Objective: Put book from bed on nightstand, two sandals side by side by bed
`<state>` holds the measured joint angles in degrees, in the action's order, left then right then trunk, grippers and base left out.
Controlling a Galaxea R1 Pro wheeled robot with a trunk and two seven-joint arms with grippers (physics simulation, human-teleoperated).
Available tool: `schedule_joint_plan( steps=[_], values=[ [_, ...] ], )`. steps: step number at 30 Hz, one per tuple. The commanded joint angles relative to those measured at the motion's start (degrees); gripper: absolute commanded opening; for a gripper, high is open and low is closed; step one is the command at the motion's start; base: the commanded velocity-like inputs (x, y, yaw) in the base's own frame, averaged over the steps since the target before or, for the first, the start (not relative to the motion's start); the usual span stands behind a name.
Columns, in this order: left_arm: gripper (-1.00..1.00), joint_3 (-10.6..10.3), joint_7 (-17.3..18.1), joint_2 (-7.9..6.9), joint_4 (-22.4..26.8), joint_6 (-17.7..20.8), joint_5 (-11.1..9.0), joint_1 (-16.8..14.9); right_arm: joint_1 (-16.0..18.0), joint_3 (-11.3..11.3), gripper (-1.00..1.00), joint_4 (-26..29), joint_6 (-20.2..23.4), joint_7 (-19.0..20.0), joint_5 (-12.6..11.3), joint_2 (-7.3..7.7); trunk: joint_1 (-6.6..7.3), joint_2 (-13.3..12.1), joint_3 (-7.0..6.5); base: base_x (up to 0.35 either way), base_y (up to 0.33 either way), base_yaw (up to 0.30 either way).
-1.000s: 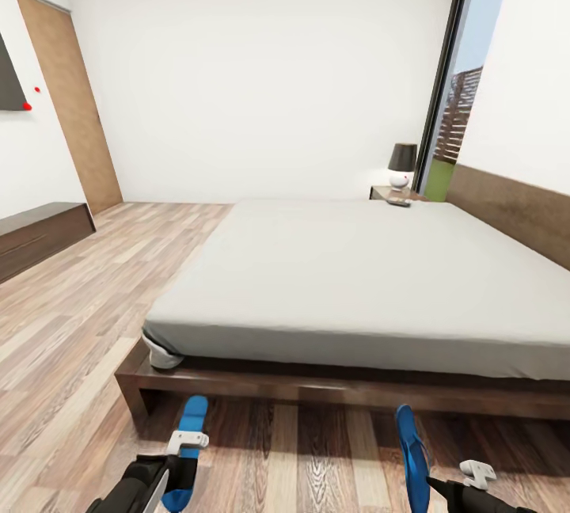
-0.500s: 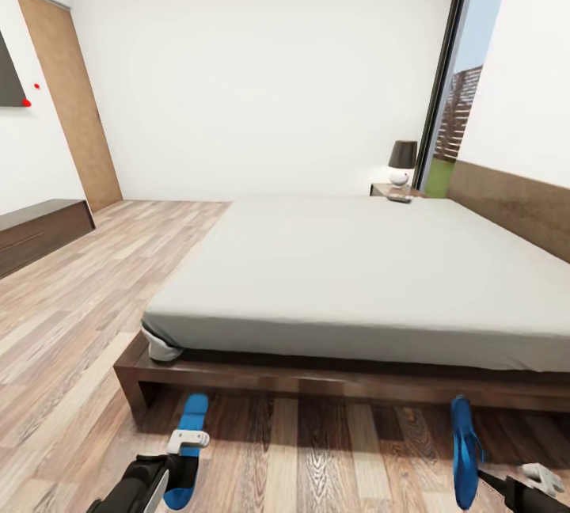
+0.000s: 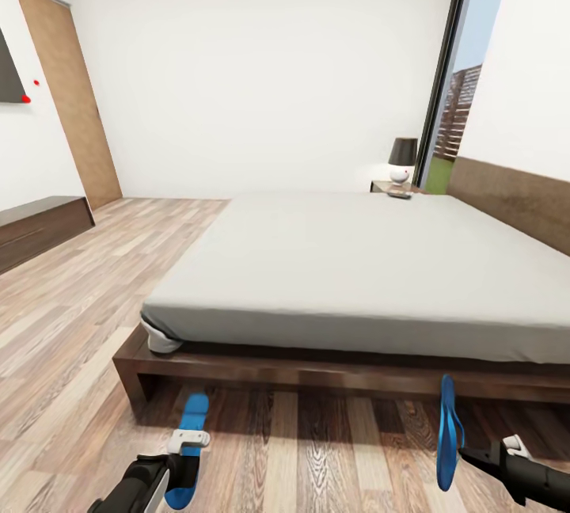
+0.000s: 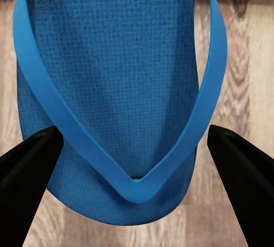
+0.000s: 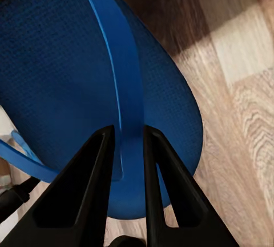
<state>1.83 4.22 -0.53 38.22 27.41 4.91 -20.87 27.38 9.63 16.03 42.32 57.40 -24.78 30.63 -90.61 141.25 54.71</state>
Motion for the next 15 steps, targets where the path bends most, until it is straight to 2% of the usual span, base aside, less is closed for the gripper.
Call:
schedule_joint_plan(
  steps=[1,5,15],
  values=[
    [-1.0,0.2,0.4,0.02,0.1,0.3,0.5,0.0,0.0,0.1,-1.0,0.1,0.4,0.1,-0.2,0.02,-0.21,0.4,0.24,0.0,0.0,0.0],
    [-1.0,0.1,0.4,0.08,0.1,0.3,0.5,0.0,0.0,0.1,-1.0,0.3,0.4,0.0,-0.5,-0.03,-1.06,2.0,0.97,0.0,0.0,0.0],
    [-1.0,0.3,0.4,0.0,0.1,0.3,0.5,0.0,0.0,0.1,-1.0,0.3,0.5,0.0,-0.5,-0.05,-1.32,2.1,3.18,0.0,0.0,0.0]
  ],
)
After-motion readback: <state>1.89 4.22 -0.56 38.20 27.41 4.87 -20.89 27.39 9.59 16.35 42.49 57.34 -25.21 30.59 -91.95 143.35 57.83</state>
